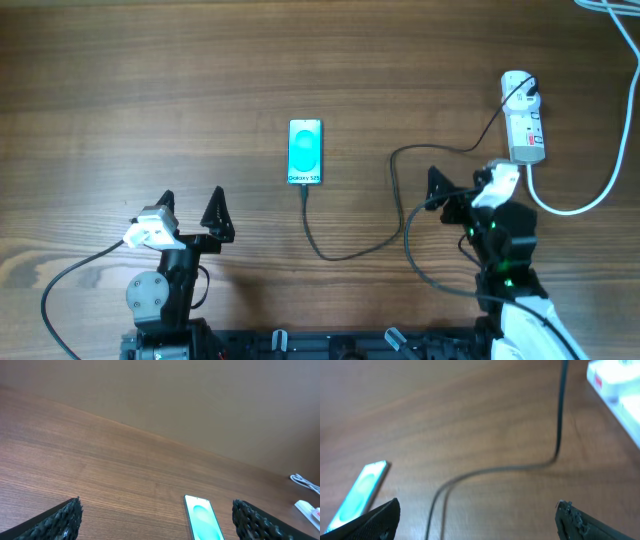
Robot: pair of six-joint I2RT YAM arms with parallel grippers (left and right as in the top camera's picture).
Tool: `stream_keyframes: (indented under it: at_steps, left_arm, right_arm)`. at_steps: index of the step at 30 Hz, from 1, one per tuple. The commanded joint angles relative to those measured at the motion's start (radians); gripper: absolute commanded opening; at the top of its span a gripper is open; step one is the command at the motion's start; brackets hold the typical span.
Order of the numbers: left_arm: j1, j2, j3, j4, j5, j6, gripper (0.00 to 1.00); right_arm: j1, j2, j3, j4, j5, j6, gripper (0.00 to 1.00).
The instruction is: Plug charger to phone and switch on socket
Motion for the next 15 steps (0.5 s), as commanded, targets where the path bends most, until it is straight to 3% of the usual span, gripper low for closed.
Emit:
stream_keyframes:
  at_steps: [1,15]
  left_arm:
    - [-0.006,-0.009,-0.005,-0.004,-0.009,0.021,1.0]
    - [-0.006,-0.009,-0.005,-0.004,-0.009,0.021,1.0]
  right_arm:
    - [0.003,-0.071,-0.061,-0.029,0.013,0.029,1.0]
    - [0.003,-0.429,-0.061,-0.467,0.017,-0.027,1.0]
